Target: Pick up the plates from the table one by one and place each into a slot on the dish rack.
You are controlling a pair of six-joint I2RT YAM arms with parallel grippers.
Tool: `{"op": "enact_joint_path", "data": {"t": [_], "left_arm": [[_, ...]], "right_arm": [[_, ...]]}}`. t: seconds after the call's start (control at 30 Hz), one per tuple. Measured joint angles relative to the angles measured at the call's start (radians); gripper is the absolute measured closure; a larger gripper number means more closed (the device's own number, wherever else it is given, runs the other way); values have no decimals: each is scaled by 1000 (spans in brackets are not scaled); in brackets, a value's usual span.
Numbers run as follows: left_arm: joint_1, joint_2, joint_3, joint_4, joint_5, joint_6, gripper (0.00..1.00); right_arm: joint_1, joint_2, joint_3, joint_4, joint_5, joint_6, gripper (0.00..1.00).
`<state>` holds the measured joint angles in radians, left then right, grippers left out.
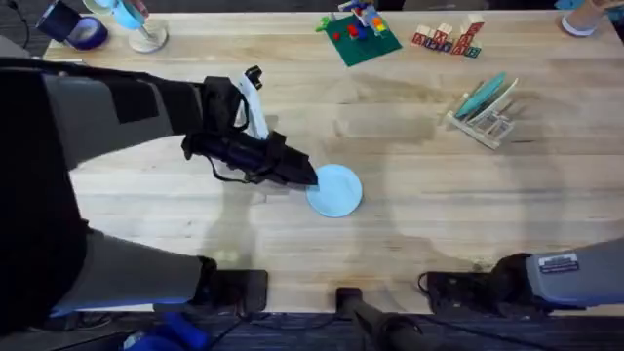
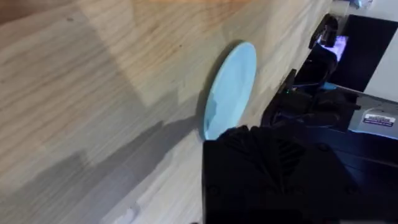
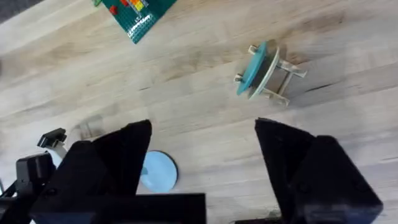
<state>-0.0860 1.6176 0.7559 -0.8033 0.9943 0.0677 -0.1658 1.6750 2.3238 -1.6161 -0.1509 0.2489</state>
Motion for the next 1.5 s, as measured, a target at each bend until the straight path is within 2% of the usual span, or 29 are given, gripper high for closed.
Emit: {"op": "enact_joint_path", "data": {"t": [0.37,0.67,0.87,1.03,1.13,1.27,1.5], "left_arm": [[0,0,0,8,-1,0,961],[-18,0,0,18,-61,-1,959],[-56,0,0,64,-104,-32,959],[-60,16,0,74,-149,-53,959],[-60,66,0,93,-127,-61,959],[-64,149,12,108,-33,-60,959],[-67,175,23,107,-6,-45,959]], "right_arm": [[0,0,0,0,0,0,5],[0,0,0,0,0,0,5],[0,0,0,0,0,0,6],[0,0,0,0,0,0,5],[0,0,0,0,0,0,5],[0,0,0,0,0,0,5],[0,0,0,0,0,0,5]]}}
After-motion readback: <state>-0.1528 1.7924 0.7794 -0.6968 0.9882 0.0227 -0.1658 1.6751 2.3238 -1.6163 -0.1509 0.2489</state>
